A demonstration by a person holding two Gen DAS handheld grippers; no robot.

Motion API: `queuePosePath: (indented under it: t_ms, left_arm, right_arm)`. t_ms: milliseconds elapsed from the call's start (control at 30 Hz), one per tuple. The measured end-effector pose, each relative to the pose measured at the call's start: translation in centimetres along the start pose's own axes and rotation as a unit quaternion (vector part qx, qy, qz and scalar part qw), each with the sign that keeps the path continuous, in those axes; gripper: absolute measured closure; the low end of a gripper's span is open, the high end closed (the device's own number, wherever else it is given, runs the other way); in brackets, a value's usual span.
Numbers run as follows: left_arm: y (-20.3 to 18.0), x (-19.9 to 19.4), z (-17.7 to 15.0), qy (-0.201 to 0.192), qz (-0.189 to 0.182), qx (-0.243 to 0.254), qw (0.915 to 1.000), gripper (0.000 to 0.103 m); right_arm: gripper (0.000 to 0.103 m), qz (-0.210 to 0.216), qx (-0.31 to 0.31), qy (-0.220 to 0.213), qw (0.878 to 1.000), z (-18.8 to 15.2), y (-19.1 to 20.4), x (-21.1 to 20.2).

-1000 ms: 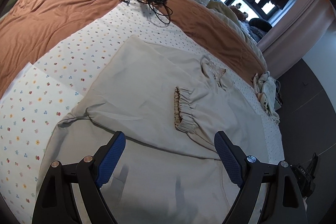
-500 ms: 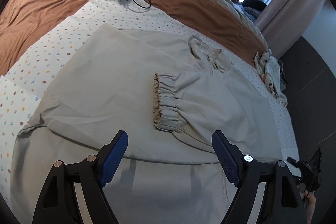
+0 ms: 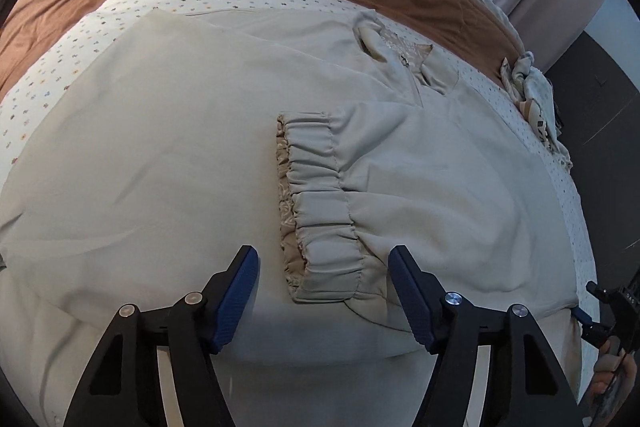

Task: Fold large clothes
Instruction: 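Grasp the gathered cuff with the left tool, flatten it, then release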

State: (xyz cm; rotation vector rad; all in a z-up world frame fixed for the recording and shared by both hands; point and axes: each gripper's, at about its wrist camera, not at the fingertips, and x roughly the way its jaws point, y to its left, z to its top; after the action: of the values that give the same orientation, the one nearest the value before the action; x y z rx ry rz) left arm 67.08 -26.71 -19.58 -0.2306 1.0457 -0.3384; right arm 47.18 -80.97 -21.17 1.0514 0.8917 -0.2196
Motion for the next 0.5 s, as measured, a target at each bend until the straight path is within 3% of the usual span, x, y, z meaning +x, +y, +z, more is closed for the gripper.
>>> queuePosePath:
  t_ms: [67, 133, 233, 400, 500]
  left_arm:
    - [-0.6, 0.3, 0.3, -0.005, 0.006, 0.015, 0.9999, 0.036]
    - [-0.9, 0.8, 0.5, -0.002, 0.015, 0.021, 0.9997, 0.053]
    - [-1.2, 0.8, 0.1, -0.004, 0.041, 0.033, 0.9986, 0.066]
    - [-1.7, 0.3, -0.2, -0.002, 0.069, 0.054, 0.9962, 0.074]
    - [-1.6, -0.2, 0.0, 0.003, 0.064, 0.049, 0.9967, 0.074]
  right_arm:
    - [0.038, -0.001, 0.002, 0.0, 1.0, 0.0, -0.1, 0.0]
    - [0.038, -0.004, 0.001, -0.001, 1.0, 0.0, 0.0, 0.1]
    - [0.038, -0.01, -0.002, -0.002, 1.0, 0.0, 0.1, 0.2]
    - [0.038, -0.027, 0.001, -0.007, 1.0, -0.1, 0.5, 0.1]
    - [0.038, -0.037, -0.001, -0.01, 0.999, -0.3, 0.8, 0.1]
